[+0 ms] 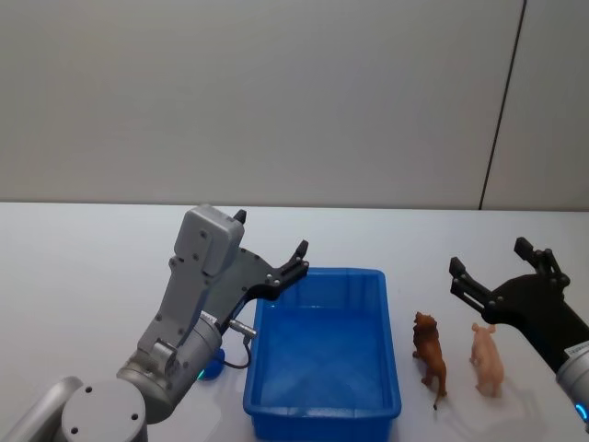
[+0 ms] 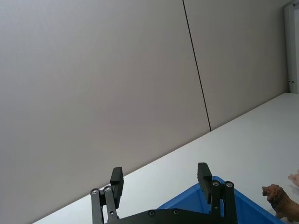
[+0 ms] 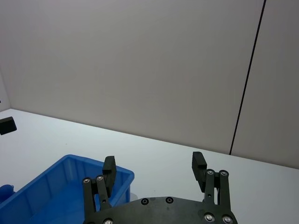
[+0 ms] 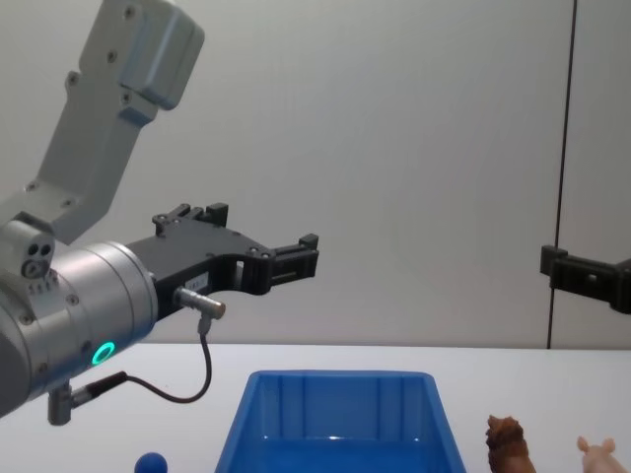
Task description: Pick up the two dolls from the table and place them into the box.
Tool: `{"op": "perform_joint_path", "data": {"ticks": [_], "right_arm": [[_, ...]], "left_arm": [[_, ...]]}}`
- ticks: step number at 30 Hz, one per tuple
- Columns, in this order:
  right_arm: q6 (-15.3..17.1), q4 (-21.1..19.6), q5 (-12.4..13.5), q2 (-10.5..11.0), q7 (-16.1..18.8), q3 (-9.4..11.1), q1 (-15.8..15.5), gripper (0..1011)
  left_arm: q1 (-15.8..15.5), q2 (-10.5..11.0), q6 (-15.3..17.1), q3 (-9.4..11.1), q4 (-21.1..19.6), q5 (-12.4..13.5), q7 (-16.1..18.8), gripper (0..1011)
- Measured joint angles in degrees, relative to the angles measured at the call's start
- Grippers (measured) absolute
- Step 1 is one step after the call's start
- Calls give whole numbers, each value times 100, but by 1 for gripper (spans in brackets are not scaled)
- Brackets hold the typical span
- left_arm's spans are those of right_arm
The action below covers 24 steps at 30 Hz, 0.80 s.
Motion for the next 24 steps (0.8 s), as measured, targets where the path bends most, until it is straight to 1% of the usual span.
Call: {"op": "perform_joint_path", "data": {"ticks": [24], "right_arm": [[0, 0, 0, 0, 0, 0, 0, 1001]], "left_arm": [[0, 0, 0, 0, 0, 0, 0, 1002]]}}
